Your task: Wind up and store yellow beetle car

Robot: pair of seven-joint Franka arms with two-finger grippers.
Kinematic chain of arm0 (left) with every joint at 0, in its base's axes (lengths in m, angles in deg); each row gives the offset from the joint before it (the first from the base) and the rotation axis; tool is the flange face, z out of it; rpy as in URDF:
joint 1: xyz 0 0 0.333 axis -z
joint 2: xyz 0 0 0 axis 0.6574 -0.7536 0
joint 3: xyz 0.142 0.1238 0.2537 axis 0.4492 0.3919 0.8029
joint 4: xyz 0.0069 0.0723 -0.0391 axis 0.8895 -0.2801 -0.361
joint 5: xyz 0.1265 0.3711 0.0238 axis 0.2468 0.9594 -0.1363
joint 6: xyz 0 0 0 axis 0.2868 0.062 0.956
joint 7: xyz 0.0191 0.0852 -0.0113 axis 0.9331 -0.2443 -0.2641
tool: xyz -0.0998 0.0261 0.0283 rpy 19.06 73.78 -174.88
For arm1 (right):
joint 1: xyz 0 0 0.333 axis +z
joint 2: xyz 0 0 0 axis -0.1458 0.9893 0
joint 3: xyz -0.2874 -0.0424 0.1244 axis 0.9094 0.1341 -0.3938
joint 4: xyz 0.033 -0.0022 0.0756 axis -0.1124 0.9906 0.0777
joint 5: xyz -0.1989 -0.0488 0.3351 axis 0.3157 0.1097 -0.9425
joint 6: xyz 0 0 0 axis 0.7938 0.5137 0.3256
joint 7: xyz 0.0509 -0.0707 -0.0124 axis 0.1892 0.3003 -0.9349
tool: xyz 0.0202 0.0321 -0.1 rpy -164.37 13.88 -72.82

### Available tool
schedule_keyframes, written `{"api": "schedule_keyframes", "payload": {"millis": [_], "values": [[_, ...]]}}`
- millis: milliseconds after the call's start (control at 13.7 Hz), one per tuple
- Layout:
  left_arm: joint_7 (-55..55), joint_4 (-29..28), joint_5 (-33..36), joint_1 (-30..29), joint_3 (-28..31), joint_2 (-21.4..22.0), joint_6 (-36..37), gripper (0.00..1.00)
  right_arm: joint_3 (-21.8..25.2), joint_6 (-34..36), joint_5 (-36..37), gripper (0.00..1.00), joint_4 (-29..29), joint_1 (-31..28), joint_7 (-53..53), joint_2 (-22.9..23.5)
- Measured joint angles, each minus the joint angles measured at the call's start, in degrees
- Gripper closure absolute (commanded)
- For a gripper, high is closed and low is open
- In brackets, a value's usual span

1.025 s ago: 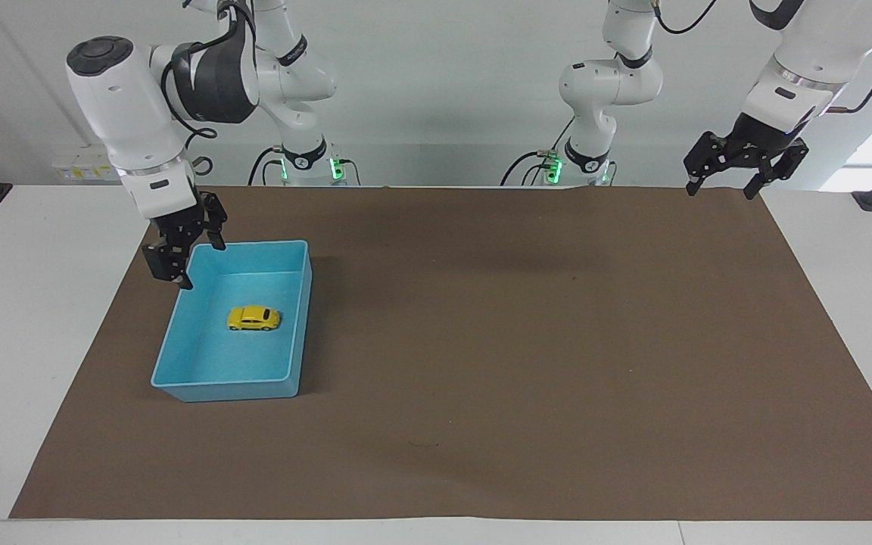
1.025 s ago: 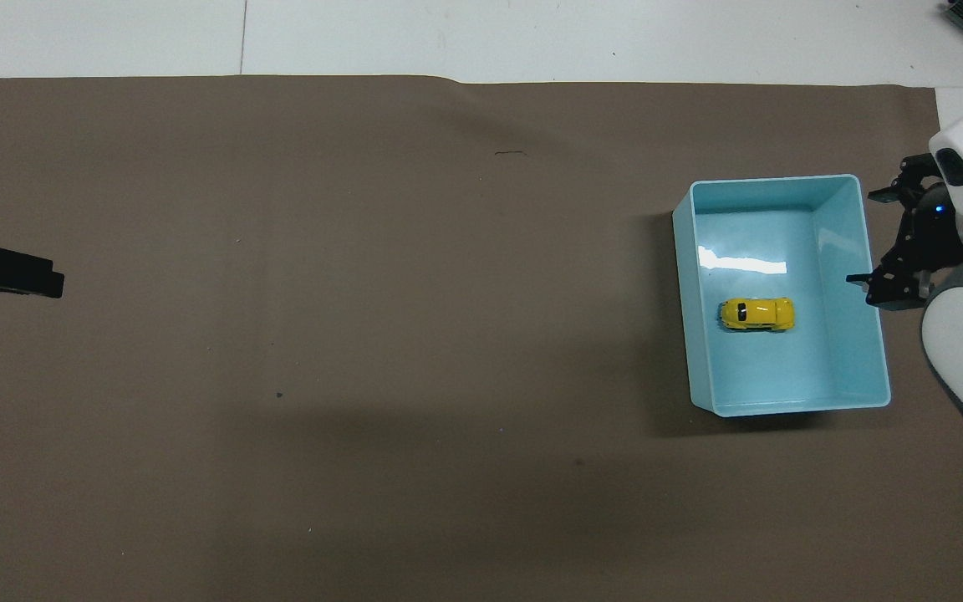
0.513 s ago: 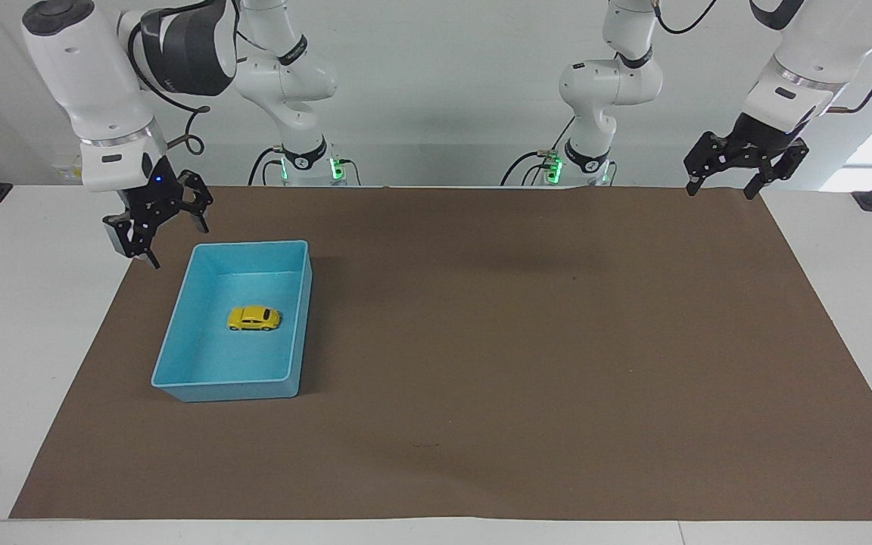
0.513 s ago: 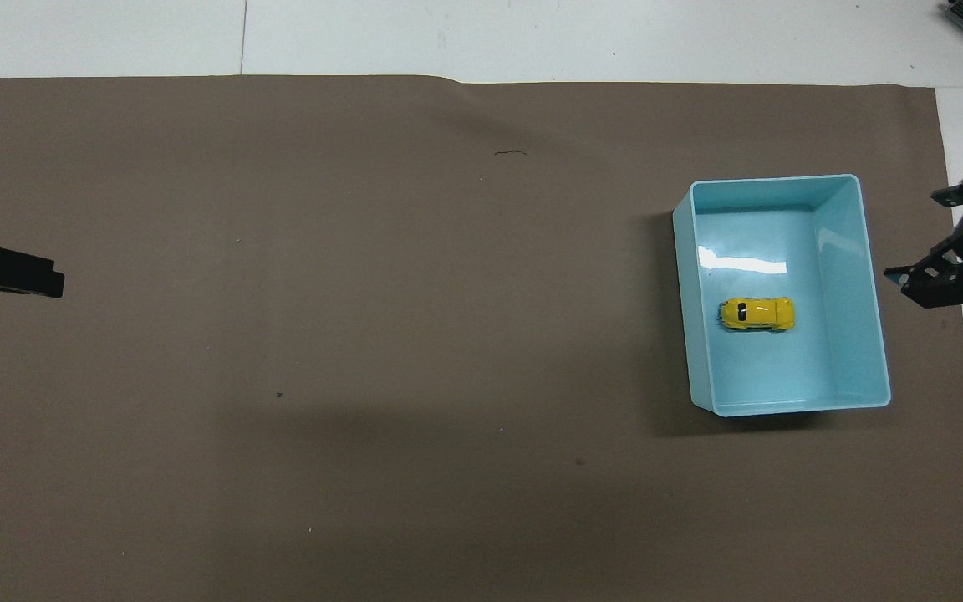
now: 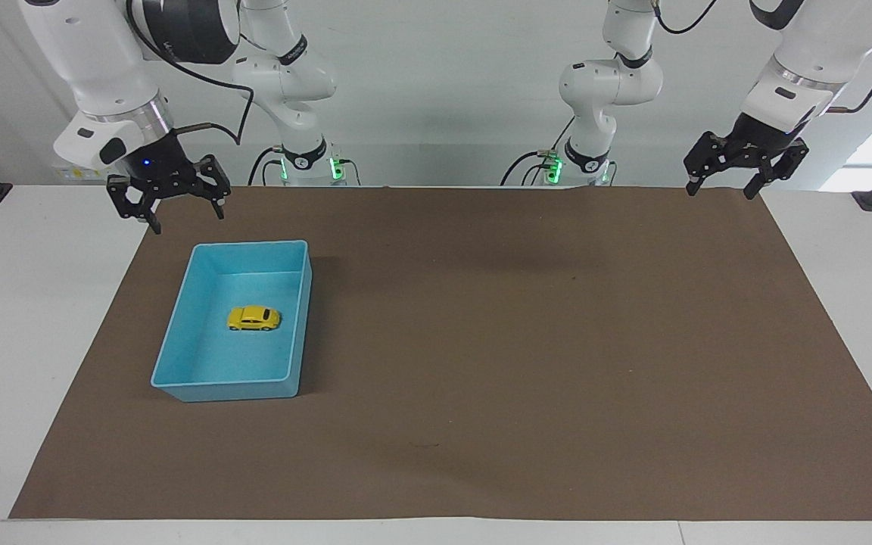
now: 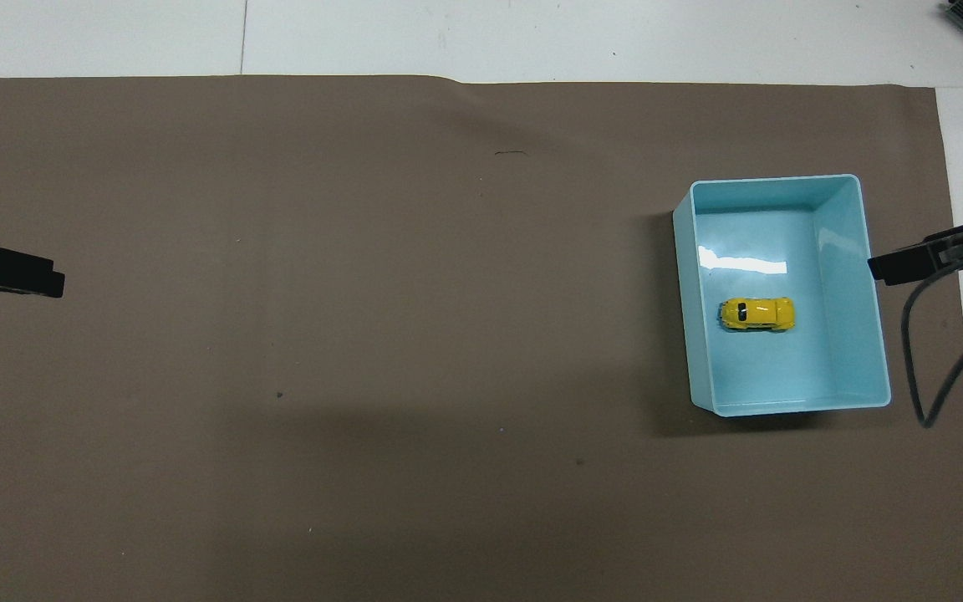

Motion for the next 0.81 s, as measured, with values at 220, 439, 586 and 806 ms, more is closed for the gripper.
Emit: {"api": "schedule_keyframes", "payload": {"millis": [220,439,586,806], "values": [[0.0,0.0,0.0,0.0,0.0,0.0,0.0,0.0,0.19,1.6,0.07,0.0,-0.88,-0.09,2.89,0.02],[0.0,0.0,0.0,0.0,0.0,0.0,0.0,0.0,0.36,4.35,0.06,0.0,-0.9,-0.11,9.67,0.16],[0.0,0.0,0.0,0.0,0.0,0.0,0.0,0.0,0.35,5.71,0.06,0.0,-1.16,-0.11,12.4,0.17],[0.0,0.0,0.0,0.0,0.0,0.0,0.0,0.0,0.51,6.6,0.05,0.0,-2.9,-0.12,13.35,0.15]]}}
